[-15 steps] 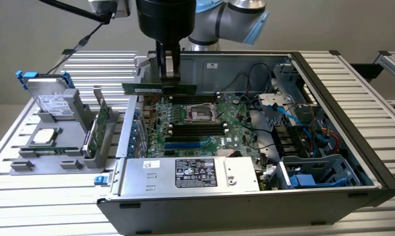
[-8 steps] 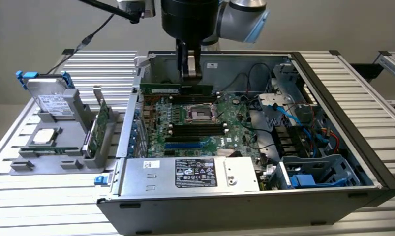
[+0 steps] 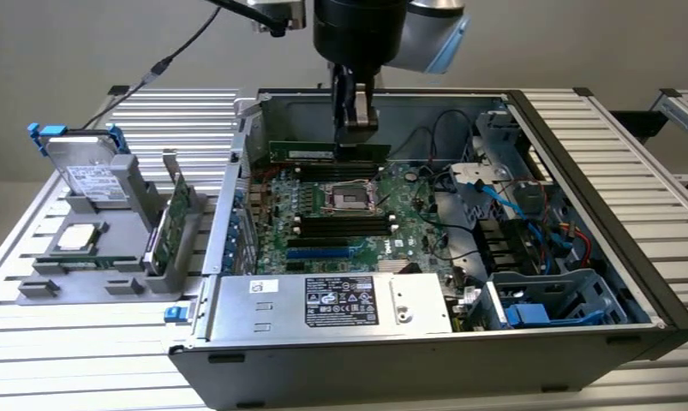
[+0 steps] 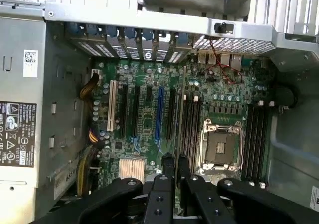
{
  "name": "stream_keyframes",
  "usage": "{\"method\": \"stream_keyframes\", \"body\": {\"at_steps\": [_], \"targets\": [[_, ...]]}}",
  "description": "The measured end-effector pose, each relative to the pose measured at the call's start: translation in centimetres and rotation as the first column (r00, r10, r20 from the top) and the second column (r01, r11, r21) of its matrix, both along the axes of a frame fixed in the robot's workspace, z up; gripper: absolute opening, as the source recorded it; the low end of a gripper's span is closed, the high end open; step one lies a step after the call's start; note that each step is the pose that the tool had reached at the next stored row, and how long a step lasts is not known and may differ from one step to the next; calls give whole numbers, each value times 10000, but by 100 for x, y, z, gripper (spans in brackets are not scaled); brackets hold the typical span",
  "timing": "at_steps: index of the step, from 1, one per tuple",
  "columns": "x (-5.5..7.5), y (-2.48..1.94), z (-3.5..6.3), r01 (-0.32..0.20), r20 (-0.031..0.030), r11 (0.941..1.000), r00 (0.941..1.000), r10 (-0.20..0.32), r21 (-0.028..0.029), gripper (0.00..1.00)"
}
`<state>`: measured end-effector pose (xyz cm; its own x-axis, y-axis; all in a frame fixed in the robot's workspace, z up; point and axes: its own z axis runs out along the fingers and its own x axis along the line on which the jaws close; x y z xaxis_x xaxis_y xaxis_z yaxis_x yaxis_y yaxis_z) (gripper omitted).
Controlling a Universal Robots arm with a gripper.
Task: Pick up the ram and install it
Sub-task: 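Pick up the ram and move it above insertion slot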
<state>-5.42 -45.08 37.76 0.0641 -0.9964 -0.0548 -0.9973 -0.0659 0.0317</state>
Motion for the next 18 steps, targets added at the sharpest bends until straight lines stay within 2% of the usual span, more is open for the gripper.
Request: {"method": "stream_keyframes", "body": {"at_steps": [4,6,7,12,14,17,18], "targets": [[58,144,-50,-2,-1,10000,10000,2,-93,14],[117,300,-98,0,0,9999,10000,0,-144,14],[133,360,-112,0,-1,9999,10000,0,-164,14],[149,537,-158,-1,7,9997,10000,1,-241,14],[149,601,-166,1,57,9997,10000,0,-263,14],[149,674,-171,6,243,9996,9997,1,-270,14],[149,675,-171,6,243,9996,9997,1,-268,14]]}}
